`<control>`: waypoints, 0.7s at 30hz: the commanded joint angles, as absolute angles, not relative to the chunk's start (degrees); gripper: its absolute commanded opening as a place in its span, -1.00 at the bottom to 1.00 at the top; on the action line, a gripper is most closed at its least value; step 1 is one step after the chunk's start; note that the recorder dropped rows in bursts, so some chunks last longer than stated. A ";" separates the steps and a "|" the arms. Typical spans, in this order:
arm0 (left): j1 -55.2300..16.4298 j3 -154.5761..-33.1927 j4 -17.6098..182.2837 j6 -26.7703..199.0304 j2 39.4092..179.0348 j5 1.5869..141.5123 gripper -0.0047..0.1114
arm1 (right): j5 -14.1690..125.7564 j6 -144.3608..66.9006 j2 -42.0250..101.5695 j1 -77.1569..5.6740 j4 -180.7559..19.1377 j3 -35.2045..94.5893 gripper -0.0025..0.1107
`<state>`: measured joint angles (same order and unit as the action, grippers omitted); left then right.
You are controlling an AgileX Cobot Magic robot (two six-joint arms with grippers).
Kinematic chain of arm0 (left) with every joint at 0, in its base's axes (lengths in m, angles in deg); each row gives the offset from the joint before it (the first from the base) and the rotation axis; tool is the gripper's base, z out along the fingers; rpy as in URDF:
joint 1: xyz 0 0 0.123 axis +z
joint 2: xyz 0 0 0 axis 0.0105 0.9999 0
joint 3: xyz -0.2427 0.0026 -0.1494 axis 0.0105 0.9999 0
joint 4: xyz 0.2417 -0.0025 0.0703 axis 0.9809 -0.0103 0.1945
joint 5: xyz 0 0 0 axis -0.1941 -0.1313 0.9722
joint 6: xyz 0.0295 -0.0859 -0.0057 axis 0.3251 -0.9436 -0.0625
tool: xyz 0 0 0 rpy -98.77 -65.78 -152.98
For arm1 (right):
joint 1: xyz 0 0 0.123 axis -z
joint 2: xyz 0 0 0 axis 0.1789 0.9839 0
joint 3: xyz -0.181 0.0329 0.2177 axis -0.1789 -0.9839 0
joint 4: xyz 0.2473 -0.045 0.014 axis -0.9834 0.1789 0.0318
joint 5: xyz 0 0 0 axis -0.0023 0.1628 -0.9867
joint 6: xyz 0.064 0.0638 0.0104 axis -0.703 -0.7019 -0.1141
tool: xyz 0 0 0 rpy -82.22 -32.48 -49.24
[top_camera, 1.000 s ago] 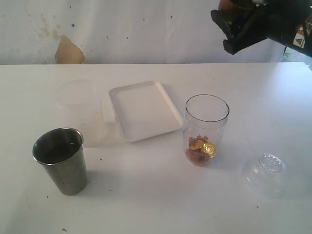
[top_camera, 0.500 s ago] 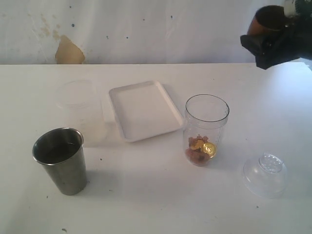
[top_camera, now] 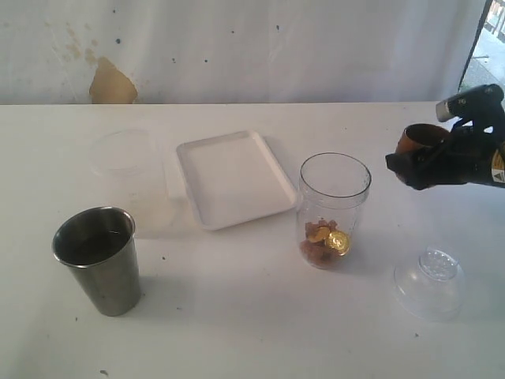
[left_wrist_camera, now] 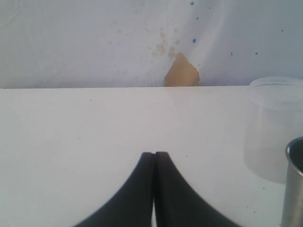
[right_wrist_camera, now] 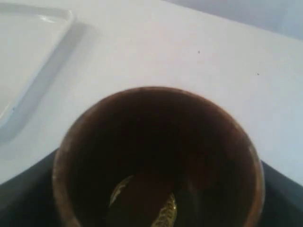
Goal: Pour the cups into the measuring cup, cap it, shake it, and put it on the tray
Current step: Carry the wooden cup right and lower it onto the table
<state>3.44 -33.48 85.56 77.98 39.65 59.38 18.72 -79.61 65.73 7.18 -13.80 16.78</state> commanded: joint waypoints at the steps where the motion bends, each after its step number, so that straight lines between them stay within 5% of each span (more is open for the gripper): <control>1: 3.30 -33.19 85.80 77.91 39.41 59.97 -0.91 | 18.52 -75.55 69.49 7.50 -16.91 17.51 -0.96; 8: 3.30 -33.19 85.80 77.91 39.41 59.97 -0.91 | 15.39 -74.04 74.25 7.40 -17.02 18.91 -0.88; 11: 3.30 -33.19 85.80 77.91 39.41 59.97 -0.91 | 15.39 -73.08 74.62 7.40 -17.15 18.91 -0.57; 17: 3.30 -33.19 85.80 77.91 39.41 59.97 -0.91 | 13.20 -70.20 74.62 7.40 -20.99 19.03 0.38; 21: 3.30 -33.19 85.80 77.91 39.41 59.97 -0.91 | 13.66 -71.10 74.62 7.40 -23.09 19.03 0.65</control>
<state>3.44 -33.48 85.56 77.98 39.65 59.38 14.48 -71.15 74.59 7.23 -21.83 18.70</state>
